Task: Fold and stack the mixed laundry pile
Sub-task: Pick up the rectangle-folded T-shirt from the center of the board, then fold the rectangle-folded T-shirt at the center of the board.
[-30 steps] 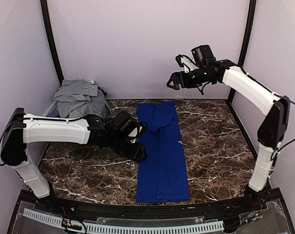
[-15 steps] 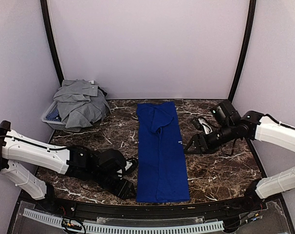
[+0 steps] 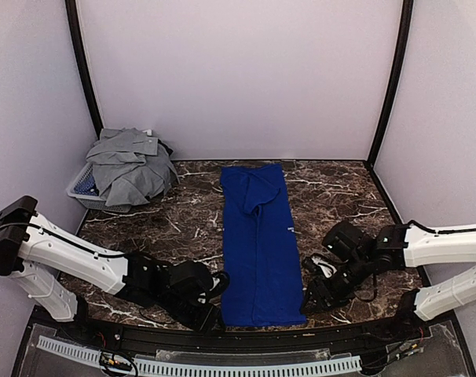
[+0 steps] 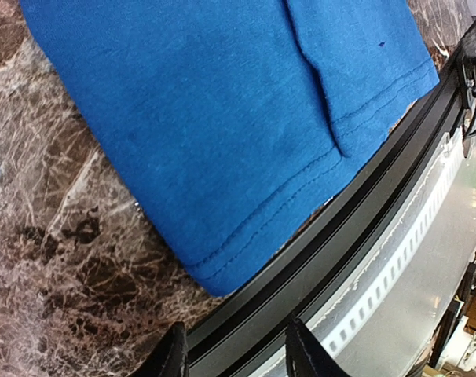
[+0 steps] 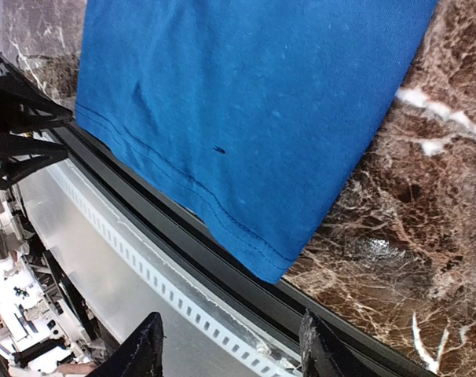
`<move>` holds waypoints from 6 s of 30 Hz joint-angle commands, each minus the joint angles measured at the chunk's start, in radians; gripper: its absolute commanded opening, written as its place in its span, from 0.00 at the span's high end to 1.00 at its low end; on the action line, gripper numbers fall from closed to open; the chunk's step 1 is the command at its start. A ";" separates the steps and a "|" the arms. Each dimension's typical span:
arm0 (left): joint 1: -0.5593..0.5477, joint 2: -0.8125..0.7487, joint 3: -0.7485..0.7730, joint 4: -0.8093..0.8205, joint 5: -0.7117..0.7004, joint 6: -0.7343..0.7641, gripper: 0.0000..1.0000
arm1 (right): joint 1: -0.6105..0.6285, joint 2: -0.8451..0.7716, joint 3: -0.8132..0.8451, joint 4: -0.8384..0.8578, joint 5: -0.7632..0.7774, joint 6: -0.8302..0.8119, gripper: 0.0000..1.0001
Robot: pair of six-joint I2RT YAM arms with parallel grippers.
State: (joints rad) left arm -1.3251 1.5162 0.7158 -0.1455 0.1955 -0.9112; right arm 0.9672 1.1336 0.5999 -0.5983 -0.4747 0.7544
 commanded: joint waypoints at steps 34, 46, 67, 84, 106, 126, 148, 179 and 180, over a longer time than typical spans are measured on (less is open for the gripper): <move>0.012 0.075 -0.026 0.078 -0.042 -0.082 0.86 | 0.088 0.200 -0.101 0.273 0.034 0.124 0.82; 0.008 0.004 -0.093 0.156 0.028 -0.090 0.70 | 0.121 0.239 -0.098 0.309 0.014 0.132 1.00; 0.088 0.068 -0.138 0.272 0.089 -0.173 0.82 | 0.137 0.209 -0.104 0.302 0.014 0.149 1.00; 0.082 0.080 -0.207 0.361 0.102 -0.215 0.80 | 0.153 0.206 -0.111 0.325 0.013 0.159 1.00; 0.064 -0.184 -0.181 0.152 0.038 -0.121 1.00 | 0.264 -0.007 -0.042 0.181 0.187 0.229 1.00; 0.467 0.026 0.172 0.076 0.033 0.215 1.00 | -0.215 0.241 0.245 0.175 0.206 -0.215 1.00; 0.697 0.423 0.545 0.094 0.116 0.369 1.00 | -0.479 0.693 0.607 0.233 0.117 -0.419 1.00; 0.766 0.240 0.427 0.176 0.281 0.394 0.50 | -0.453 0.487 0.512 0.243 -0.114 -0.393 0.31; 0.756 0.246 0.426 0.181 0.278 0.388 0.52 | -0.440 0.501 0.501 0.259 -0.115 -0.383 0.31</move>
State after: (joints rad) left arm -0.5236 1.7718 1.1919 -0.0128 0.4561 -0.5308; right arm 0.4702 1.6173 1.1564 -0.4137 -0.5274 0.3256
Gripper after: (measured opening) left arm 0.500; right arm 0.695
